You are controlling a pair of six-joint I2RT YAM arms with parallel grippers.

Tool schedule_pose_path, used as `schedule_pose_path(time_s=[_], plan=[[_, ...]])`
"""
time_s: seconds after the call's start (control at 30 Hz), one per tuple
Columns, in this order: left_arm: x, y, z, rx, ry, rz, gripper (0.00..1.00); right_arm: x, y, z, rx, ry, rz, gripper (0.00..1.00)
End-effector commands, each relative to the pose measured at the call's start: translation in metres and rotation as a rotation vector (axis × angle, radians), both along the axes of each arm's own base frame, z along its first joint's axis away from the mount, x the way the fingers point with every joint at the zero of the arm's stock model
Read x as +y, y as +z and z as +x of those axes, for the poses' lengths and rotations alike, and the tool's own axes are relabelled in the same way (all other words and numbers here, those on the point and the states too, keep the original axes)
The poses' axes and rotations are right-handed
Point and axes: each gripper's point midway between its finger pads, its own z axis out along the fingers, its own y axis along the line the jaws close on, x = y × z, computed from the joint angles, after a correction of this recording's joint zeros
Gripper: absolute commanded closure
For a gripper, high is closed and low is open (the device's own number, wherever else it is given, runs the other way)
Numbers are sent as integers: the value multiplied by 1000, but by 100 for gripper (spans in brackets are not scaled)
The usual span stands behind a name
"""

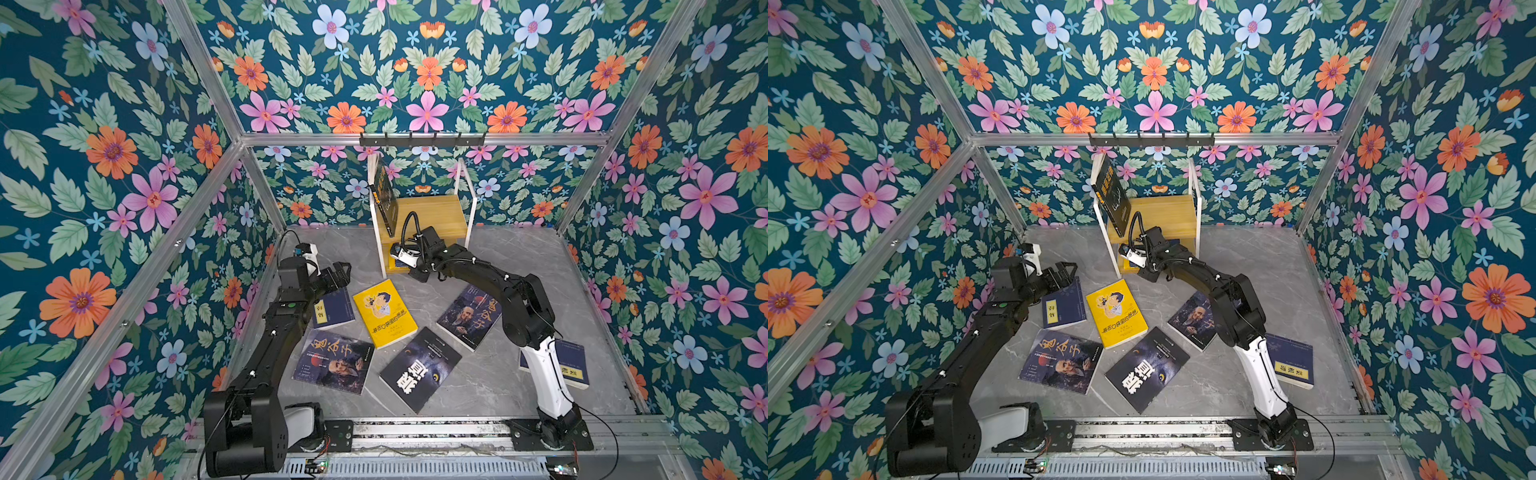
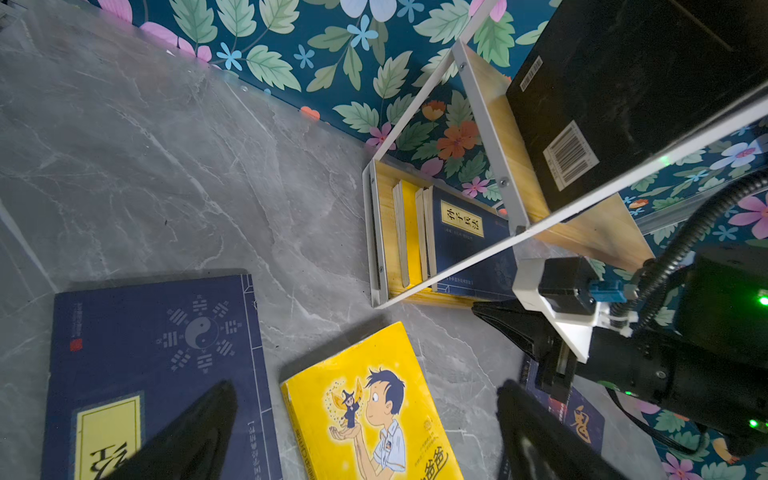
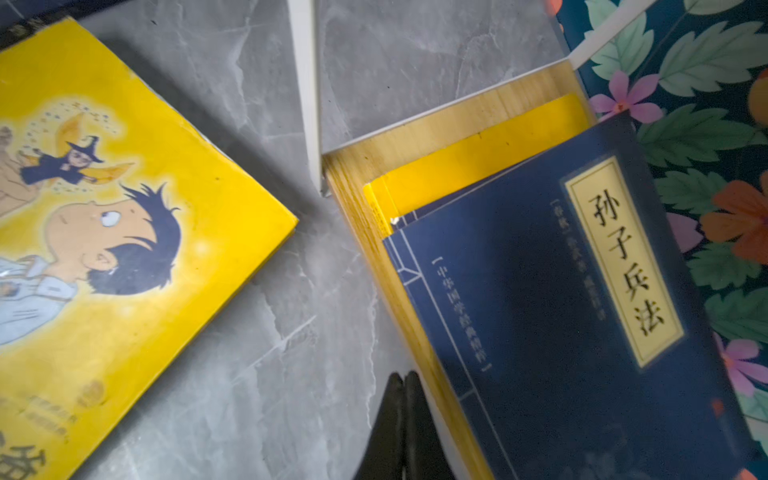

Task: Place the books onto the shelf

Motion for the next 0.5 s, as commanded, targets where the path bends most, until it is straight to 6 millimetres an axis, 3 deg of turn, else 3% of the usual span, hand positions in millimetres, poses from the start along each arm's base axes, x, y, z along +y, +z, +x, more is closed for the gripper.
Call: schedule_pose_path(time_s=[0.0, 0.27, 0.47], plan=[[0, 7, 2, -34, -7, 2, 0, 8, 4, -4, 13, 24, 31, 100], [-1, 7, 2, -31, -7, 0, 0, 8, 3, 12, -25, -18, 21, 100], [-1, 6, 2, -30, -7, 0, 0, 11, -2, 12, -11, -15, 24, 100]])
